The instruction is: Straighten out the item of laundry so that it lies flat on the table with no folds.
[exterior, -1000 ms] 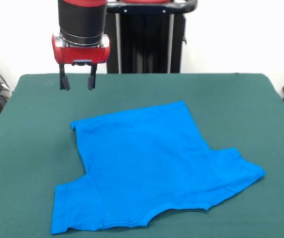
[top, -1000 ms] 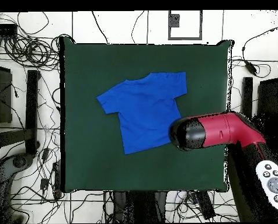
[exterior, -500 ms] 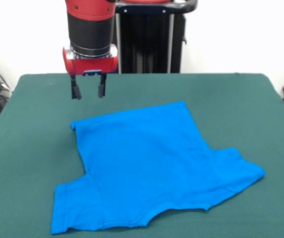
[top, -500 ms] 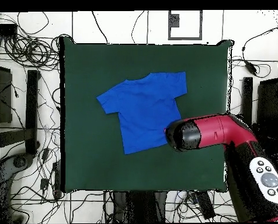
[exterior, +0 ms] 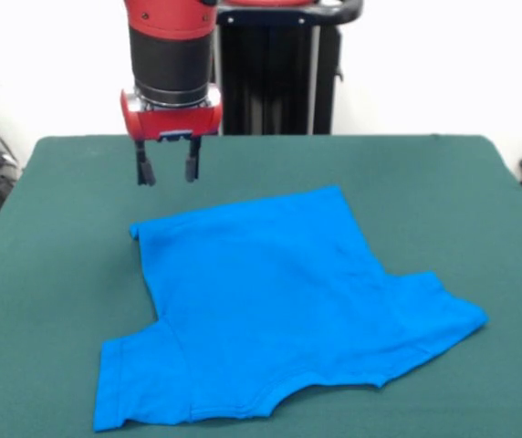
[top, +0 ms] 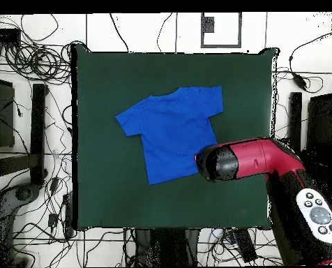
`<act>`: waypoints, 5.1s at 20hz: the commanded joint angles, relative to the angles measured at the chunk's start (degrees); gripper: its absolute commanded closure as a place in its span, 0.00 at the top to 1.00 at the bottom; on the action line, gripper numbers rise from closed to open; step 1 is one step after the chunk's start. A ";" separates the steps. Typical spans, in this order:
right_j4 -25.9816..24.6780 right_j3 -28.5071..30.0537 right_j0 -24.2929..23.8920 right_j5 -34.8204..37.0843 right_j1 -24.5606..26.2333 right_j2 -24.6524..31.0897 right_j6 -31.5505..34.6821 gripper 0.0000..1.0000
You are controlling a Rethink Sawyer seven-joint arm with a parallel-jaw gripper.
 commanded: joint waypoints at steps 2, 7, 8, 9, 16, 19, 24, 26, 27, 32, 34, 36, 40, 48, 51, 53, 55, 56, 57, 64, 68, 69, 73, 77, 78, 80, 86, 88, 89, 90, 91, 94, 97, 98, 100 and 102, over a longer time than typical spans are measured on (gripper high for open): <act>0.38 2.95 2.26 -3.53 5.54 2.11 -2.31 1.00; -1.00 1.04 2.97 -5.07 8.02 1.60 -1.85 1.00; -1.56 0.29 3.34 -5.44 8.90 1.27 -1.60 1.00; -2.12 -0.46 3.72 -5.81 9.77 0.94 -1.35 1.00; -2.59 -1.39 4.21 -6.99 10.93 0.32 -1.16 1.00; -2.83 -0.86 3.72 -7.30 10.67 0.26 -1.53 1.00; -3.22 0.36 2.98 -7.99 10.15 0.06 -1.89 1.00; -3.28 0.48 2.96 -8.11 10.03 -0.04 -1.92 1.00; -3.28 0.51 2.88 -8.10 10.01 -0.06 -2.06 1.00; -3.53 0.95 1.71 -8.97 9.79 -0.22 -2.81 1.00; -4.27 0.74 1.53 -9.10 10.13 -0.73 -3.24 1.00; -4.79 0.53 0.67 -9.63 10.54 -0.85 -4.03 1.00; -5.67 -0.57 0.08 -9.85 11.74 -1.14 -4.95 1.00; -7.77 -0.84 -0.76 -10.29 12.74 -1.41 -4.57 1.00; -8.97 -0.65 -0.65 -11.60 13.51 -1.76 -3.45 1.00; -9.70 -0.78 -0.43 -12.01 14.06 -2.08 -2.79 1.00; -10.22 -1.19 -0.24 -12.15 14.63 -2.28 -2.40 1.00; -10.58 -1.32 -0.33 -12.40 14.87 -2.35 -2.37 1.00; -10.74 -1.48 -0.51 -12.66 15.23 -2.27 -2.42 1.00; -12.10 -4.08 -1.25 -13.95 18.73 -2.17 -3.45 1.00; -12.46 -4.74 -1.58 -14.15 19.40 -2.22 -3.90 1.00; -12.42 -4.77 -1.75 -14.11 19.39 -2.18 -4.05 1.00; -12.50 -4.90 -2.15 -13.90 19.26 -2.42 -4.25 1.00; -14.15 -5.41 -1.89 -14.99 19.76 -4.03 -2.80 1.00; -14.73 -5.55 -1.65 -15.13 19.82 -4.62 -2.36 1.00; -15.40 -4.89 -1.20 -15.23 19.06 -5.71 -1.21 1.00; -15.64 0.25 -2.10 -15.71 15.04 -7.45 -0.62 1.00; -15.32 1.83 -2.96 -15.63 13.84 -7.61 -1.63 1.00; -15.12 2.44 -3.25 -15.72 13.37 -7.66 -1.94 1.00; -15.25 2.85 -3.36 -15.87 13.12 -8.00 -2.05 1.00; -15.16 3.22 -3.40 -16.06 12.88 -8.22 -2.04 1.00; -15.15 4.66 -3.27 -16.80 11.90 -9.23 -1.60 1.00; -14.87 5.86 -3.03 -17.42 10.93 -10.42 -1.36 1.00; -14.92 6.33 -2.92 -17.69 10.63 -10.91 -1.23 1.00; -14.90 7.00 -2.67 -18.05 10.18 -11.73 -0.85 1.00; -15.05 7.42 -2.60 -18.63 10.19 -12.31 -0.59 1.00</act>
